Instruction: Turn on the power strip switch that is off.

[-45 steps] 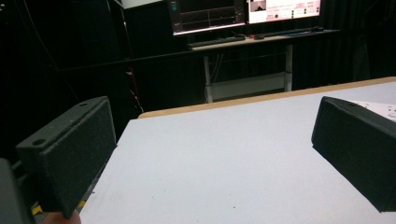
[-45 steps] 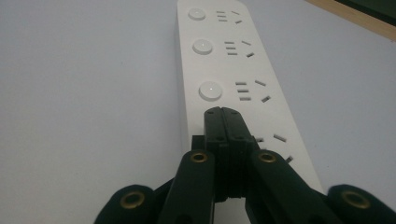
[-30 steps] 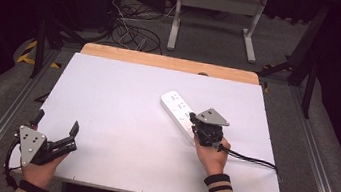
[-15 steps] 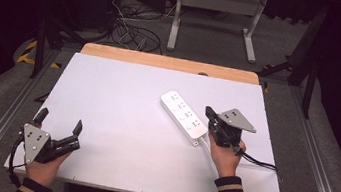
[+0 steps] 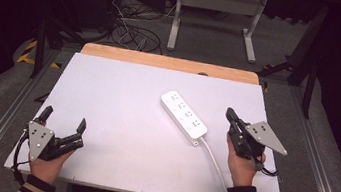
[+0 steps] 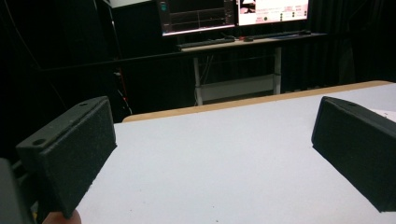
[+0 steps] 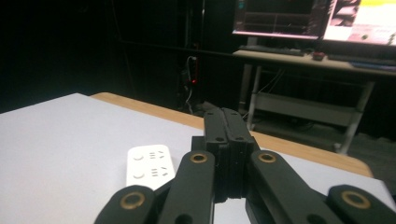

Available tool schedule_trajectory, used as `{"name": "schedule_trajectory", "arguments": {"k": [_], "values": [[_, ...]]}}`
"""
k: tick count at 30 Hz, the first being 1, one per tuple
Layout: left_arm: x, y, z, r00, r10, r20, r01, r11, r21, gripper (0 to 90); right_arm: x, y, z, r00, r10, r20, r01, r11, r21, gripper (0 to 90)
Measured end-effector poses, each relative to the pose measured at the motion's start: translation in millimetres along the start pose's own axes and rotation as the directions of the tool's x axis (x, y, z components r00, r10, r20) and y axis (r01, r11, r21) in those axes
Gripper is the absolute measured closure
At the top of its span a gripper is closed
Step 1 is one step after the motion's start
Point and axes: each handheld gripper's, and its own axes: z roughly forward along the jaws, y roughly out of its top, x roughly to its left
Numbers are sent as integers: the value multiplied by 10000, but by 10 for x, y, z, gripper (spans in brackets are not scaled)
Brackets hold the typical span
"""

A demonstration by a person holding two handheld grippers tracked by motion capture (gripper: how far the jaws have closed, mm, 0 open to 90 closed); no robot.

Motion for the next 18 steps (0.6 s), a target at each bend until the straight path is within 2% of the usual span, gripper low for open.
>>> {"name": "schedule_trajectory", "arguments": {"k": [2, 5, 10, 12, 14, 18], "values": [[-10, 4, 2, 10000, 29, 22, -29, 10000, -16, 2, -59, -34, -128, 9995, 207, 235, -197, 9990, -410, 900], [-11, 8, -7, 10000, 17, 20, -17, 10000, -66, 2, -149, -74, -324, 9966, 601, 559, -529, 9911, -1221, 900], [16, 6, -18, 10000, -59, -58, 59, 10000, -63, 2, -210, -273, -547, 9941, 287, 1050, -102, 9848, -1732, 900], [18, 11, -22, 9999, -82, -66, 82, 9999, -85, 2, -238, -332, -581, 9931, 324, 1127, -100, 9808, -1946, 900], [13, 13, -23, 10000, -55, -42, 54, 9999, -97, 2, -268, -371, -582, 9910, 612, 1192, -346, 9762, -2142, 900], [10, 10, -19, 10000, -54, -10, 53, 9999, -86, 3, -279, -428, -539, 9912, 468, 1242, -213, 9797, -1994, 898]]}}
